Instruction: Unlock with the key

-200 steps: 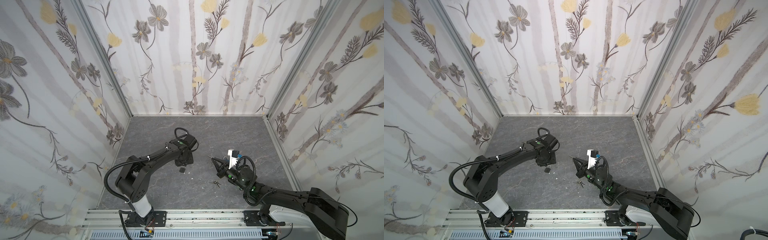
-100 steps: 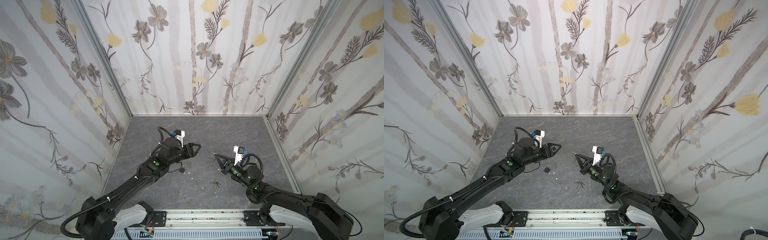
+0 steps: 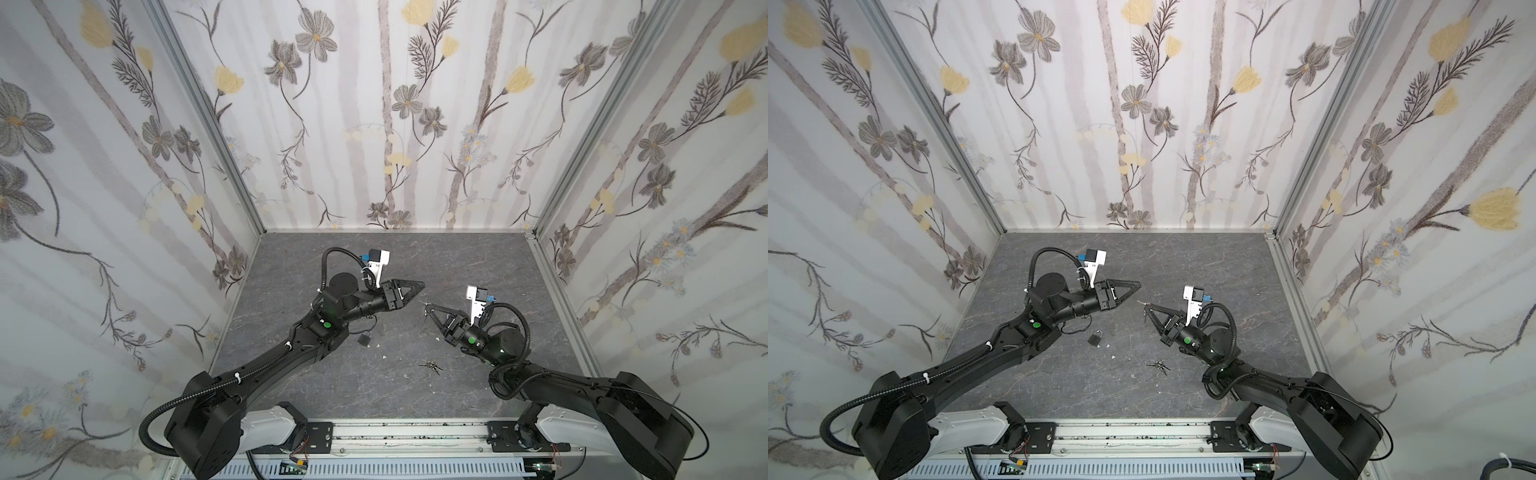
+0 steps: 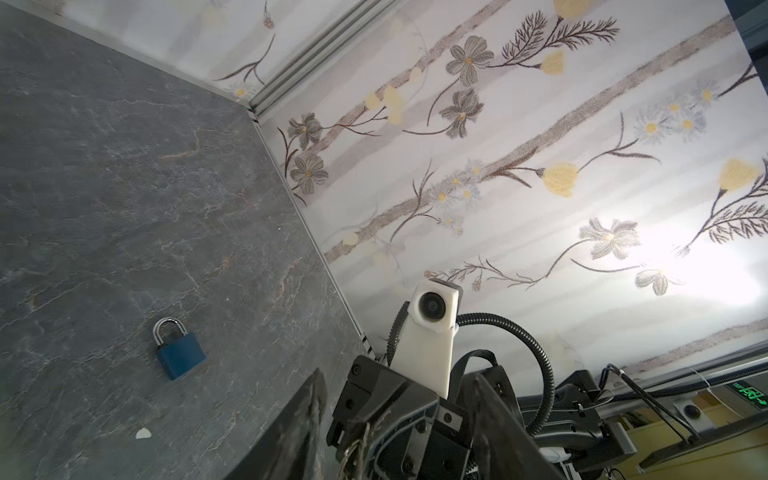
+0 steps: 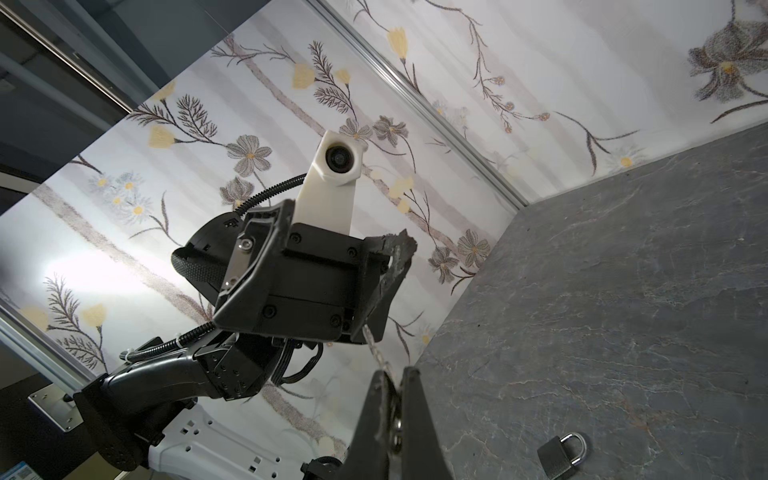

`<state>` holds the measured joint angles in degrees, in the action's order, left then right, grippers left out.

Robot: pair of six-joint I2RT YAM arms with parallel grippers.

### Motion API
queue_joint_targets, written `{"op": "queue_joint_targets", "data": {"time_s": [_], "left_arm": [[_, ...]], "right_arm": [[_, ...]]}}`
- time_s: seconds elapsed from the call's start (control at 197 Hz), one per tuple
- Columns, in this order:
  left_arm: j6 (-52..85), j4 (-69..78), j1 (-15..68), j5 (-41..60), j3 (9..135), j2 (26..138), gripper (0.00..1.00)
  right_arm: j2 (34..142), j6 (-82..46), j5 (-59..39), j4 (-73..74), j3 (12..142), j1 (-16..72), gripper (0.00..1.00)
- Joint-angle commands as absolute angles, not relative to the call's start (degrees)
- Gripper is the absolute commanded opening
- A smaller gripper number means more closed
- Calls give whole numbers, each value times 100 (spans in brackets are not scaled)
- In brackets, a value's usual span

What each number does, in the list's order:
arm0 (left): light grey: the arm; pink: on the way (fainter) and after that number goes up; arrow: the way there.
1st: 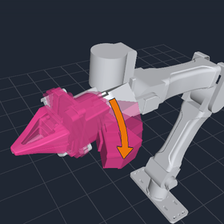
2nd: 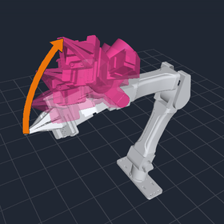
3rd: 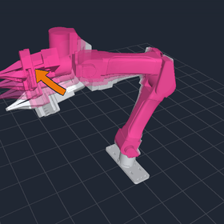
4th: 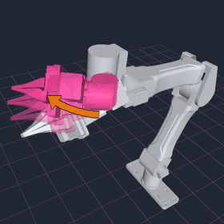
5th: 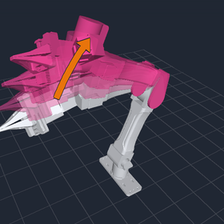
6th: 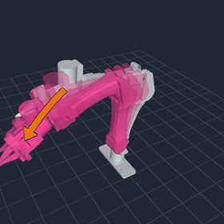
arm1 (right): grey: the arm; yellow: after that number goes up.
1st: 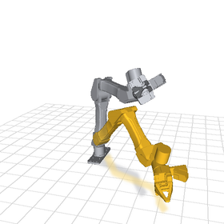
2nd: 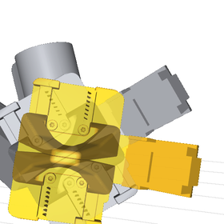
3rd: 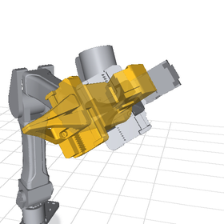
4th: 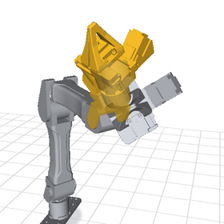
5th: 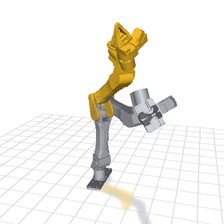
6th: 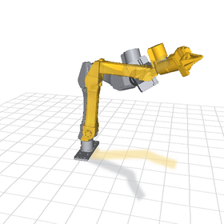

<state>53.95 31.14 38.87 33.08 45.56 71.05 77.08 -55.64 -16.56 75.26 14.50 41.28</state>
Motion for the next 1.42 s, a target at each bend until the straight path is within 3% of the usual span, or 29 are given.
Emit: {"op": "queue_joint_targets", "data": {"time_s": [0.0, 0.422, 0.503, 0.62, 0.763, 0.93, 1.037, 1.119, 1.419], "left_arm": [[5262, 3257, 3944, 3488, 4623, 7154, 56], [5054, 2938, 4123, 3463, 4603, 7191, 36], [5054, 2954, 4131, 3471, 4601, 7197, 25], [5054, 2952, 4141, 3480, 4606, 7197, 20], [5047, 2988, 4148, 3507, 4634, 7198, 0], [4912, 2574, 4155, 3384, 4755, 7196, 0], [4720, 2095, 4127, 3290, 4868, 7198, 0], [4637, 1909, 4067, 3328, 4917, 7171, 0], [4439, 1580, 3990, 3763, 5117, 7196, 0]], "right_arm": [[7854, -5932, -1793, 8402, 1362, 4049, 0], [8465, -6384, -1826, 9349, 1373, 3960, 0], [8519, -6432, -1815, 9412, 1378, 3955, 0], [8595, -6485, -1826, 9517, 1384, 3947, 0], [8648, -6517, -1874, 9492, 1424, 3952, 0], [8607, -6450, -1865, 9283, 1424, 3951, 0], [8486, -6293, -1907, 8918, 1408, 3937, 25], [8281, -6128, -1857, 8588, 1317, 3901, 36], [7355, -5484, -1702, 7102, 1255, 3790, 49]]}}
